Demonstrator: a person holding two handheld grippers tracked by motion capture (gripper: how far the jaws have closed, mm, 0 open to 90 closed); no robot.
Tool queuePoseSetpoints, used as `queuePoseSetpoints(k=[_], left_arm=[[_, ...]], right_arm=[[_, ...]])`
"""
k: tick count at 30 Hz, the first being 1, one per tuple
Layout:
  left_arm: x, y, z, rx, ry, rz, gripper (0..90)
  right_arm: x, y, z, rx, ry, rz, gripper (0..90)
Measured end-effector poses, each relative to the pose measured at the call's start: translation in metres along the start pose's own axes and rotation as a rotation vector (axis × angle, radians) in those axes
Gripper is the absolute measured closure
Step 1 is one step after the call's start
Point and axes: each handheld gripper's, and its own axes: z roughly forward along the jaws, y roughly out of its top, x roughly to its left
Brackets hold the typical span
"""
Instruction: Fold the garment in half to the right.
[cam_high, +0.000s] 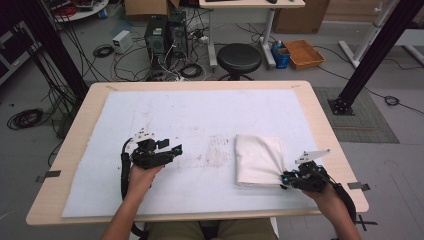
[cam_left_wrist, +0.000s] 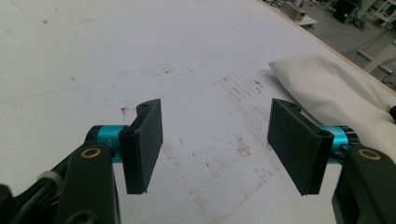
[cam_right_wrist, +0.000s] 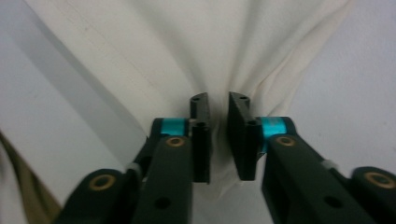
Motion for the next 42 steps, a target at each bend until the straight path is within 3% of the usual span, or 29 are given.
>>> queuePoseSetpoints(k=[2, 4, 6, 9, 11, 13, 14, 15, 16, 18, 20, 22, 24, 26, 27, 29, 31, 32, 34, 35, 36, 38, 40, 42], left_arm=[[0.0, 0.0, 0.0, 0.003, 0.002, 0.004, 35.9], [0.0, -0.001, 0.001, 0.007, -0.001, 0.008, 35.9], [0.0, -0.001, 0.003, 0.005, -0.002, 0.003, 35.9], [0.001, -0.001, 0.003, 0.011, -0.003, 0.006, 35.9], [0.002, -0.002, 0.003, 0.012, -0.005, 0.005, 35.9], [0.004, -0.002, 0.004, 0.01, -0.006, -0.003, 35.9], [0.005, -0.002, 0.004, 0.012, -0.006, -0.003, 35.9], [0.005, -0.003, 0.004, 0.014, -0.006, -0.004, 35.9], [0.006, -0.003, 0.004, 0.016, -0.006, -0.004, 35.9], [0.006, -0.004, 0.004, 0.018, -0.006, -0.001, 35.9], [0.005, -0.004, 0.004, 0.018, -0.003, -0.002, 35.9], [0.005, -0.004, 0.004, 0.021, -0.006, 0.001, 35.9], [0.004, -0.004, 0.003, 0.017, -0.005, 0.003, 35.9], [0.005, -0.004, 0.003, 0.014, -0.006, -0.001, 35.9], [0.006, -0.003, 0.002, 0.015, -0.005, -0.002, 35.9], [0.008, -0.003, 0.003, 0.009, -0.002, -0.006, 35.9], [0.008, -0.003, 0.003, 0.007, -0.004, -0.01, 36.0], [0.009, -0.003, 0.003, 0.004, -0.005, -0.007, 35.9], [0.009, -0.003, 0.002, -0.004, -0.004, -0.001, 35.9], [0.009, -0.003, 0.002, -0.014, -0.005, 0.0, 35.6], [0.009, -0.003, 0.001, -0.019, -0.009, 0.005, 34.7], [0.01, -0.002, -0.001, -0.038, -0.007, 0.006, 32.2], [0.012, -0.002, -0.003, -0.048, -0.013, 0.021, 25.7], [0.015, -0.001, -0.005, -0.062, -0.015, 0.025, 25.6]], right_arm=[[-0.002, 0.006, -0.008, -0.02, -0.001, 0.018, 53.3], [-0.005, 0.014, -0.013, -0.092, -0.045, 0.022, 42.3], [-0.015, 0.028, -0.013, -0.223, -0.092, 0.051, 45.5], [-0.034, 0.049, 0.006, -0.294, -0.132, 0.115, 46.9], [-0.047, 0.064, 0.029, -0.28, -0.147, 0.176, 45.9], [-0.057, 0.074, 0.052, -0.207, -0.163, 0.197, 49.1], [-0.062, 0.076, 0.061, -0.174, -0.155, 0.22, 59.6], [-0.065, 0.077, 0.066, -0.153, -0.139, 0.215, 77.8], [-0.065, 0.077, 0.068, -0.149, -0.167, 0.174, 83.4], [-0.06, 0.078, 0.065, -0.166, -0.235, 0.114, 85.6], [-0.052, 0.078, 0.06, -0.191, -0.342, 0.058, 85.4], [-0.051, 0.075, 0.061, -0.173, -0.414, 0.055, 76.4], [-0.056, 0.068, 0.066, -0.146, -0.405, 0.079, 60.4], [-0.059, 0.062, 0.06, -0.207, -0.399, 0.127, 46.5], [-0.058, 0.06, 0.055, -0.234, -0.386, 0.135, 45.8], [-0.052, 0.056, 0.04, -0.298, -0.347, 0.1, 45.5], [-0.045, 0.054, 0.028, -0.339, -0.242, 0.08, 40.6], [-0.04, 0.052, 0.026, -0.33, -0.179, 0.06, 38.6], [-0.032, 0.047, 0.029, -0.273, -0.127, -0.014, 35.2], [-0.029, 0.044, 0.033, -0.245, -0.138, -0.042, 34.0], [-0.029, 0.04, 0.038, -0.208, -0.179, -0.062, 33.0], [-0.035, 0.035, 0.043, -0.183, -0.183, -0.04, 27.7], [-0.041, 0.032, 0.038, -0.214, -0.183, -0.001, 25.6], [-0.044, 0.03, 0.024, -0.305, -0.21, 0.019, 23.1]])
